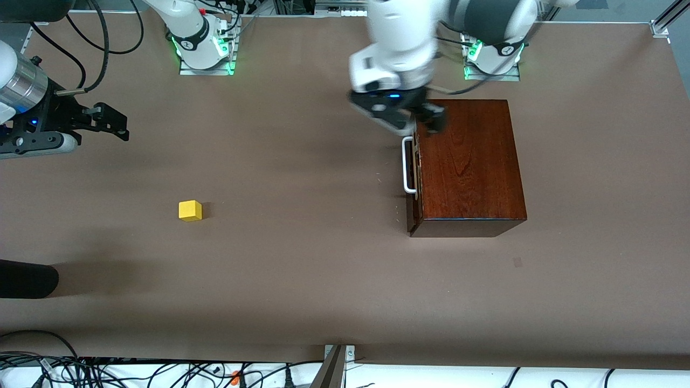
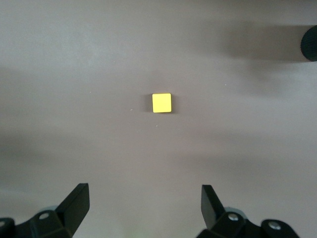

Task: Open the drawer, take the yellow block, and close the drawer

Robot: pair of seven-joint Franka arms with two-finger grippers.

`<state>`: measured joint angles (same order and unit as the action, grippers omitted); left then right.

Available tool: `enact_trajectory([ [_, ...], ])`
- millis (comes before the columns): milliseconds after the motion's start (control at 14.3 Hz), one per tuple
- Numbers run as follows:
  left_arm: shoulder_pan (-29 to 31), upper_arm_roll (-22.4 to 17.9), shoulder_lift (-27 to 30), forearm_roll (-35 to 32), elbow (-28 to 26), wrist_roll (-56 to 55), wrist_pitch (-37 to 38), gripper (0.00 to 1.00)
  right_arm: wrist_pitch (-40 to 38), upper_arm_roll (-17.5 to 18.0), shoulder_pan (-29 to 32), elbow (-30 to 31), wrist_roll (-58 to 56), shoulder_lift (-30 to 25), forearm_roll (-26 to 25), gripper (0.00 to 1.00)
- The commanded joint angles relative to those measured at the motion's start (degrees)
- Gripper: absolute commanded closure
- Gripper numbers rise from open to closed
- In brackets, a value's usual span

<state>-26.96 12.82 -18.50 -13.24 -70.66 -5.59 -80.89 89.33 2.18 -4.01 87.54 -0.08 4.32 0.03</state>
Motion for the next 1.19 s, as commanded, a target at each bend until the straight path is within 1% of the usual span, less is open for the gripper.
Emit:
enact_trajectory([
  [0,7.6,0.36,4.25,2.33,-1.49,-2.13,1.35,0.0,0.22,0.19,-0.3,-1.76,-0.01,0.7,-0.64,0.0],
  [210,14.99,0.62,5.75,3.66,-2.28,-3.37,1.44,0.0,0.14,0.19,-0.3,-1.76,-0.01,0.69,-0.55,0.0],
  [280,16.31,0.19,6.1,3.83,-3.07,-3.28,1.53,0.0,0.05,0.19,-0.3,-1.76,0.6,0.61,-0.55,0.0],
  [351,16.67,-1.73,6.54,5.32,-4.12,-3.28,1.44,0.0,-0.12,0.1,-0.3,-1.76,0.78,0.52,-0.12,0.0],
  [421,16.24,-5.31,7.59,7.77,-4.91,-3.2,1.35,0.0,-0.3,0.1,-0.3,-1.68,0.87,0.52,-0.03,0.0],
  [491,15.98,-8.92,8.99,9.97,-7.01,-2.93,0.66,0.0,-0.56,0.1,-0.3,-1.67,0.87,0.43,-0.03,0.0],
  [561,16.15,-10.78,10.14,10.86,-8.86,-2.58,-0.92,0.0,-0.65,0.1,-0.3,-1.67,0.87,0.34,-0.11,0.0],
  [631,16.59,-12.19,11.8,11.3,-12.01,-2.23,-3.02,0.0,-0.48,0.1,-0.3,-1.67,0.78,0.43,-0.2,0.0],
  [841,16.85,-15.1,18.57,12.62,-22.81,-0.13,-11.01,0.0,0.05,0.19,-0.48,-1.76,0.52,0.69,-0.47,0.0],
  [911,17.11,-16.15,19.46,13.15,-24.42,3.01,-12.0,0.0,-0.3,0.19,-0.48,-1.76,0.61,0.61,-0.47,0.0],
  [1052,17.29,-19.05,19.55,14.29,-24.17,7.95,-11.48,0.0,-0.56,0.28,-0.48,-1.76,0.61,0.52,-0.55,0.0],
  [1122,17.29,-19.58,19.55,14.47,-23.65,8.23,-10.87,0.0,-0.56,0.28,-0.48,-1.76,0.61,0.52,-0.55,0.0],
])
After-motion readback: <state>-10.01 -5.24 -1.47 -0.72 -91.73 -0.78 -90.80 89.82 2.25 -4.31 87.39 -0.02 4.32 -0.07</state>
